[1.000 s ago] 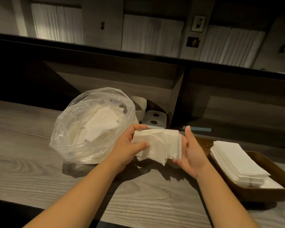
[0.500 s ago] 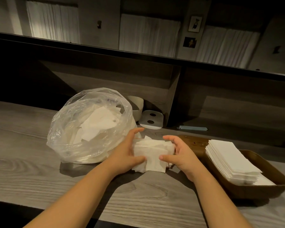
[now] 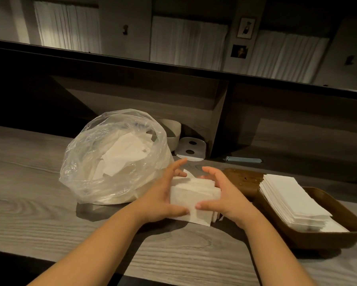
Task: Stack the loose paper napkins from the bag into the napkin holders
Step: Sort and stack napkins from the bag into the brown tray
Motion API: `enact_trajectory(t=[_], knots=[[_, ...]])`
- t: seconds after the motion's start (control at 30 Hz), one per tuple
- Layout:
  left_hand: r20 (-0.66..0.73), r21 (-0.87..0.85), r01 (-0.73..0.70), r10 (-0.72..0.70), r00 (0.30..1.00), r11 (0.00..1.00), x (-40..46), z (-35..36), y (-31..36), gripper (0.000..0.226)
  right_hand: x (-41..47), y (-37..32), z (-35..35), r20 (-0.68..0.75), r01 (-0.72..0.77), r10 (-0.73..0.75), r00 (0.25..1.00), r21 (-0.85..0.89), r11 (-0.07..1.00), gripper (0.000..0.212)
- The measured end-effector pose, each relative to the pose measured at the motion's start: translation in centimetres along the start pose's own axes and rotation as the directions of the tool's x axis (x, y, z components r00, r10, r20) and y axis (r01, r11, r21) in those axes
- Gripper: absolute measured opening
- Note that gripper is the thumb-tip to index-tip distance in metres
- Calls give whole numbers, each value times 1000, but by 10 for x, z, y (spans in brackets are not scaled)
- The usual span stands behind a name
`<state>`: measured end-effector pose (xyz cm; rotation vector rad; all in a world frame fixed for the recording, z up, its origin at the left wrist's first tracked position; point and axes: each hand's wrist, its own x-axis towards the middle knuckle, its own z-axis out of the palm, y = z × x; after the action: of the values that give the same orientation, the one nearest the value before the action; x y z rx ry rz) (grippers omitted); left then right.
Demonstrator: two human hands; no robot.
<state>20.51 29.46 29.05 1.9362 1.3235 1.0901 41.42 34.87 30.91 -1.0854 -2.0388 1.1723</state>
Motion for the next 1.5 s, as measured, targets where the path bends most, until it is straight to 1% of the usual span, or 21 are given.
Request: enact_trajectory(t=[0.07, 0.17, 0.23, 0.3, 0.37, 0.47, 0.57, 0.63, 0.7, 0.77, 0.83, 0.9, 0.97, 1.1, 1.13, 1.2, 1.27, 1.3, 1.37, 1.4, 1.5], knots=[[-23, -3, 31, -31, 999, 1000, 0, -1, -1, 102, -2, 1, -6, 42, -71, 75, 996, -95, 993, 96], [-161, -83, -39, 25, 987, 996, 1, 1, 1, 90, -6, -4, -11, -70, 12, -4, 998, 114, 993, 77], [-171, -121, -49, 28, 985, 991, 2, 1, 3, 86, -7, -11, -11, -177, 98, -54, 983, 250, 963, 63], [-99, -312, 22, -56, 994, 950, 4, -1, 8, 71, -9, -15, -12, -213, 148, -84, 973, 309, 940, 58], [87, -528, 183, -162, 983, 829, 6, -5, 13, 60, -10, -21, -9, -150, 144, -109, 983, 250, 958, 57], [279, -470, 343, -232, 932, 813, 5, -3, 16, 54, -3, -27, 2, -29, 106, -105, 994, 21, 994, 54], [197, -445, 399, -347, 917, 802, 6, -3, 21, 33, 10, -25, 4, -272, 66, -59, 961, 19, 998, 27], [112, -630, 407, -441, 890, 662, 8, -4, 19, 30, 17, -14, -2, -363, -40, -32, 931, -190, 981, 28], [91, -782, 391, -533, 841, 485, 10, -4, 18, 30, 21, -3, 0, -250, -140, 25, 968, -452, 881, 42], [136, -862, 387, -587, 798, 327, 12, -1, 20, 36, 26, 1, 7, -144, -156, 90, 985, -561, 813, 56], [151, -898, 365, -611, 778, 244, 14, 2, 22, 36, 33, 2, 10, -134, -173, 116, 984, -584, 794, 66], [140, -900, 359, -615, 776, 248, 14, 4, 23, 30, 36, 1, 8, -132, -217, 173, 976, -609, 763, 59], [95, -874, 348, -585, 806, 338, 14, 7, 24, 20, 33, -2, 5, -101, -224, 209, 973, -637, 738, 42], [-76, -821, 234, -506, 859, 521, 16, 14, 20, 18, 16, -10, -13, -173, -186, 106, 979, -551, 813, 9], [-113, -810, 210, -498, 860, 548, 17, 15, 19, 17, 12, -12, -19, -244, -184, 78, 967, -447, 875, 10], [-152, -804, 186, -499, 853, 564, 18, 17, 18, 17, 3, -20, -24, -385, -135, 106, 917, -49, 990, 22], [-156, -812, 181, -505, 849, 556, 19, 20, 17, 17, -4, -32, -21, -360, -28, 175, 916, 379, 925, 20], [-150, -818, 182, -507, 849, 546, 19, 22, 17, 15, -6, -36, -16, -297, -28, 191, 936, 475, 879, 16], [-135, -826, 180, -497, 857, 534, 19, 24, 16, 13, -5, -39, 1, -182, -91, 188, 965, 440, 893, 15], [-126, -835, 177, -493, 861, 522, 20, 24, 17, 14, -2, -36, 9, -189, -108, 173, 967, 312, 944, 17], [-99, -868, 166, -492, 865, 468, 19, 24, 20, 14, 10, -28, 25, -353, -101, 81, 932, -39, 994, 31]])
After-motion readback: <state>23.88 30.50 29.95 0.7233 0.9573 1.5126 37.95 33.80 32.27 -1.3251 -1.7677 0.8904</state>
